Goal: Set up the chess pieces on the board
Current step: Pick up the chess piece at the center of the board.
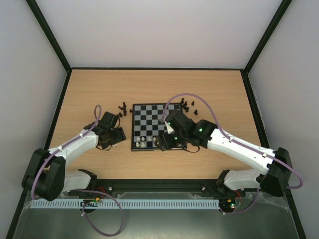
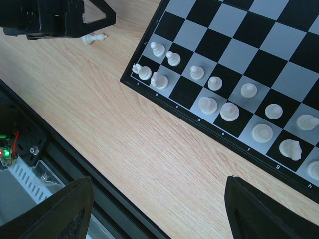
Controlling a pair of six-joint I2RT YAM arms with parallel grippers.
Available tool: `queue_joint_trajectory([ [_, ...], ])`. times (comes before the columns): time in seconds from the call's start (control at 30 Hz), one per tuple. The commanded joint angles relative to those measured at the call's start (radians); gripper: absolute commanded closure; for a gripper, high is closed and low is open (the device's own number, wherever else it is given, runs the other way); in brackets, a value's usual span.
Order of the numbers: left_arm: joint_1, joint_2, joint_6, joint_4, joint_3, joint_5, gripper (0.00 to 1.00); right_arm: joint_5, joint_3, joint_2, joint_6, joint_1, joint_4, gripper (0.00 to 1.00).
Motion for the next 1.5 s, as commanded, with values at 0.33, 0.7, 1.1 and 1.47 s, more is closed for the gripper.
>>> queue_joint_trajectory([
  [0.33,-0.004,0.022,0.004,0.074,-0.071,-0.025,0.19,-0.012,-0.001,0.017,-0.015,-0.004,-0.005,0.28],
  [0.7,-0.02,-0.015,-0.019,0.082,-0.095,0.002,0.22,-0.008,-0.001,0.014,-0.014,-0.004,-0.009,0.29],
  [1.1,-0.095,-0.09,-0.089,0.072,-0.152,-0.008,0.26,-0.018,0.003,0.015,-0.009,-0.004,-0.01,0.3],
  [1.47,-0.101,-0.088,-0.085,0.079,-0.159,-0.011,0.52,-0.019,-0.001,0.0,0.0,-0.005,-0.017,0.3],
])
